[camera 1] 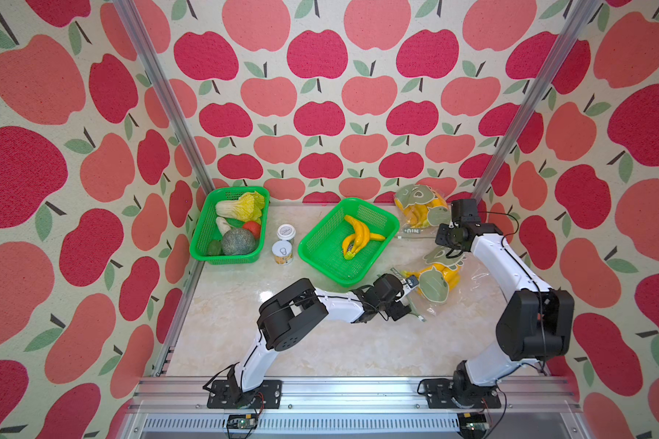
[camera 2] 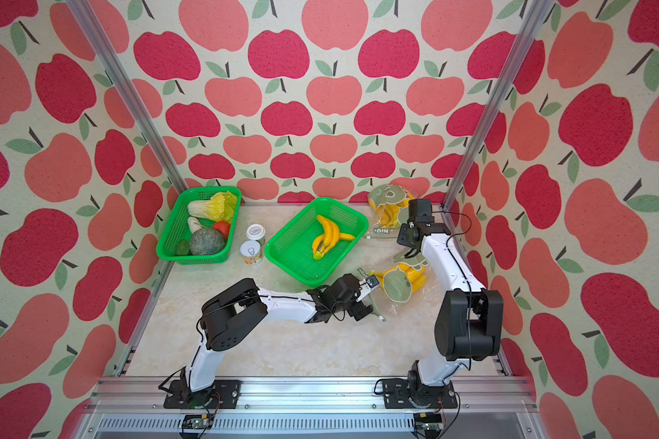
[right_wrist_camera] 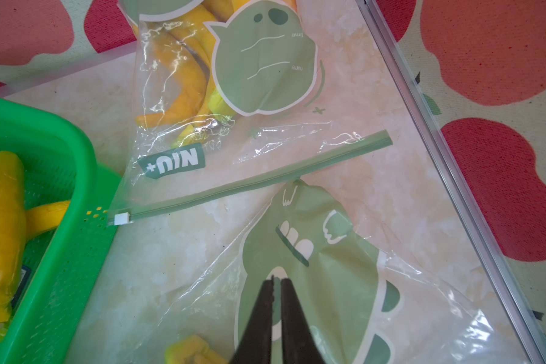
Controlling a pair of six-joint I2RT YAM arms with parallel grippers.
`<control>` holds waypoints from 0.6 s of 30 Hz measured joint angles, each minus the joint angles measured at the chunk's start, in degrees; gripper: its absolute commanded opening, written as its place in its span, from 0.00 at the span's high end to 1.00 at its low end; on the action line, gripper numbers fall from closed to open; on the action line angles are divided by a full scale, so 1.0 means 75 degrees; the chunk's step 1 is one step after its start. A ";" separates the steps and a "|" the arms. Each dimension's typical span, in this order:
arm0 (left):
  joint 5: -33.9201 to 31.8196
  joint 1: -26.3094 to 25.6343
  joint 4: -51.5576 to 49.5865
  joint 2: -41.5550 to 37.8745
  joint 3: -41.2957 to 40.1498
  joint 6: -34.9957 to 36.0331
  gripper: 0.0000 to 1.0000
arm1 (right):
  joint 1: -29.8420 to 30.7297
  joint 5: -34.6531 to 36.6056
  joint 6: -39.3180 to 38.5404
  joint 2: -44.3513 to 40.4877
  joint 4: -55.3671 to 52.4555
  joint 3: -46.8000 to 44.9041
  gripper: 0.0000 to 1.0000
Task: Open the zip-top bag and take out the banana
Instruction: Adjust the zipper food storage bag at the center of the board.
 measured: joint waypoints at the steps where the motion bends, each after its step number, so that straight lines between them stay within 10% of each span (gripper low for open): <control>1: 0.0003 0.0003 0.0015 0.0000 -0.0006 -0.0017 0.00 | -0.0099 -0.0020 0.0035 0.0032 -0.0023 0.0000 0.58; 9: 0.0035 0.0006 0.0070 0.0000 -0.0009 -0.0070 0.02 | -0.1445 -0.0746 0.0414 0.0513 -0.0166 0.0000 0.30; 18: 0.0093 0.0006 0.0070 0.0000 -0.0009 -0.0070 0.00 | -0.1029 -0.1408 0.0420 0.1489 -0.0224 0.0542 0.30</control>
